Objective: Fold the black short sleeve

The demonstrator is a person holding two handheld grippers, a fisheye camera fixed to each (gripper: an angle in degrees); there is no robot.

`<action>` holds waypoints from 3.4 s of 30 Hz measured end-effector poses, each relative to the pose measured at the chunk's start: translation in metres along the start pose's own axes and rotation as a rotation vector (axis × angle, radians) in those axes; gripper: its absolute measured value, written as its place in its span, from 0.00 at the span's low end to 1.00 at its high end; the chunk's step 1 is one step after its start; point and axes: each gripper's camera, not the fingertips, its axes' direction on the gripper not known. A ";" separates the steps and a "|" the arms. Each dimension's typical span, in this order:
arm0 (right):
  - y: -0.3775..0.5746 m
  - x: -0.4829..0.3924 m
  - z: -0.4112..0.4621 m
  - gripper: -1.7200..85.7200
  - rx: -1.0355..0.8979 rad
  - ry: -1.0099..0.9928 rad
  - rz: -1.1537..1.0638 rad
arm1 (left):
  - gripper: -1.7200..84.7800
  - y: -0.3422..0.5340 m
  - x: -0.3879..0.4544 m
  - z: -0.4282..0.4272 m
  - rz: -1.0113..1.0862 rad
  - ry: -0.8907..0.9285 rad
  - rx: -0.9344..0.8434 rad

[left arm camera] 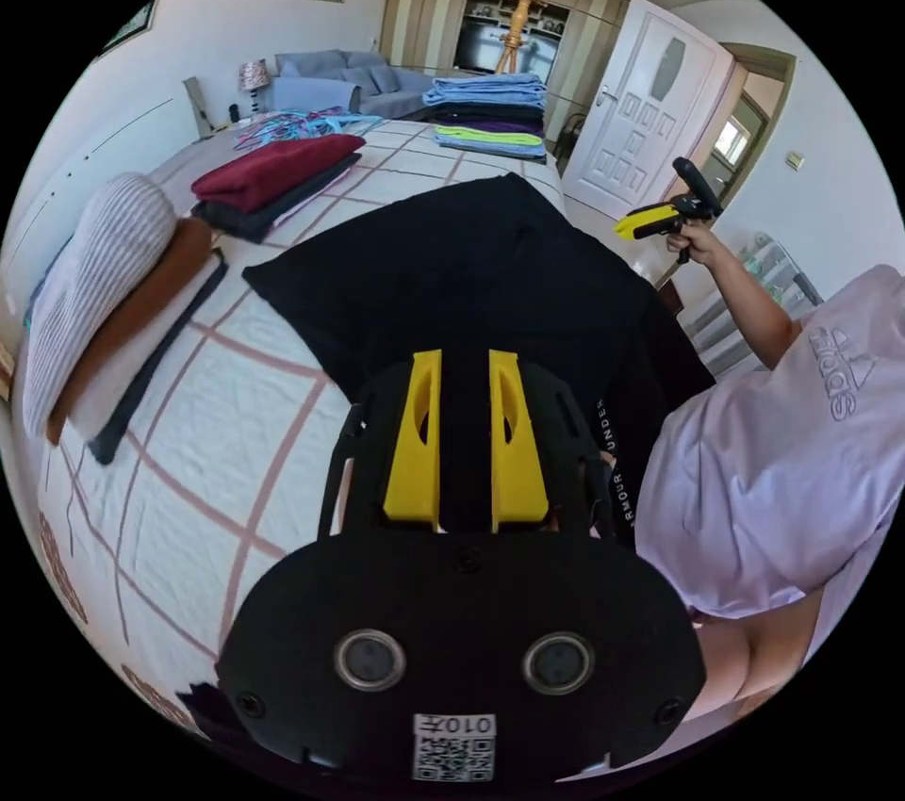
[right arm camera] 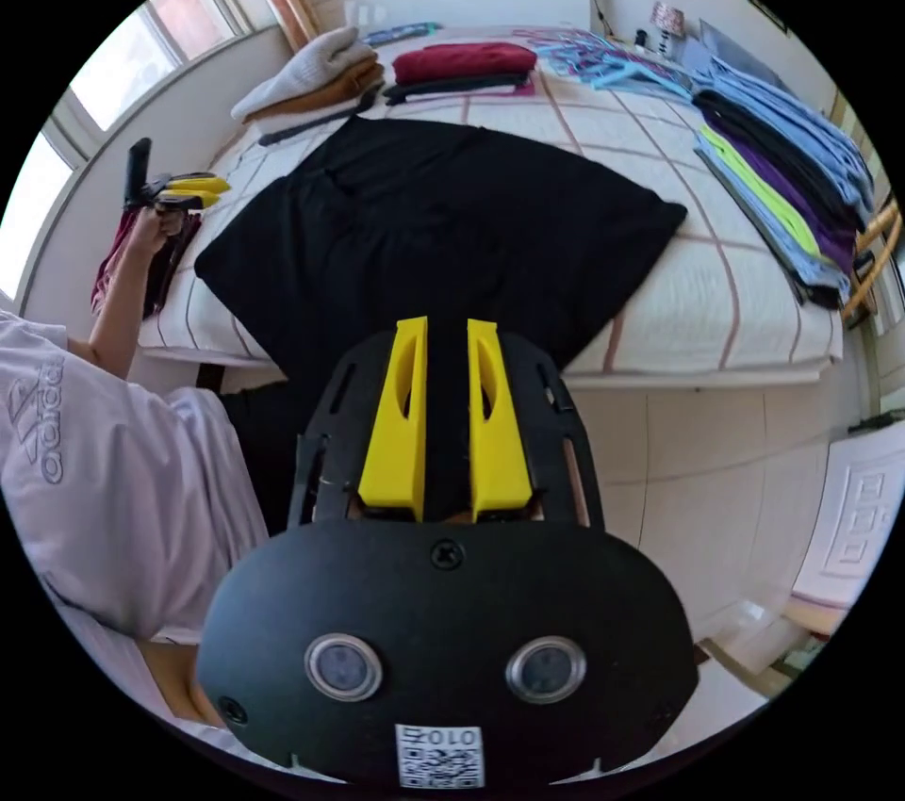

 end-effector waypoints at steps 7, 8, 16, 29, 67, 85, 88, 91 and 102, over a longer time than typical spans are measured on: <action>-0.072 -0.012 0.042 0.09 -0.011 -0.102 -0.078 | 0.10 -0.060 -0.020 0.087 0.047 0.085 -0.103; -0.077 -0.010 0.050 0.09 -0.034 -0.083 -0.075 | 0.10 -0.061 -0.022 0.092 0.046 0.079 -0.114; -0.088 0.005 0.077 0.06 -0.071 0.034 -0.036 | 0.09 -0.071 -0.034 0.120 0.030 0.105 -0.162; -0.102 -0.009 0.064 0.07 -0.067 0.033 -0.269 | 0.06 -0.104 -0.047 0.148 0.126 0.098 -0.223; -0.088 0.174 0.007 0.11 0.242 0.163 0.374 | 0.14 -0.069 -0.243 0.114 -0.513 -0.314 0.014; -0.114 0.220 0.064 0.14 0.111 0.169 0.440 | 0.13 -0.064 -0.295 0.138 -0.582 -0.212 -0.002; -0.109 0.217 0.067 0.11 0.118 0.206 0.453 | 0.12 -0.060 -0.296 0.133 -0.571 -0.182 0.005; -0.098 0.223 0.066 0.08 0.126 0.138 0.457 | 0.09 -0.050 -0.299 0.123 -0.566 -0.099 0.061; -0.065 0.223 0.056 0.06 0.127 0.088 0.401 | 0.02 -0.029 -0.264 0.077 -0.521 -0.185 0.173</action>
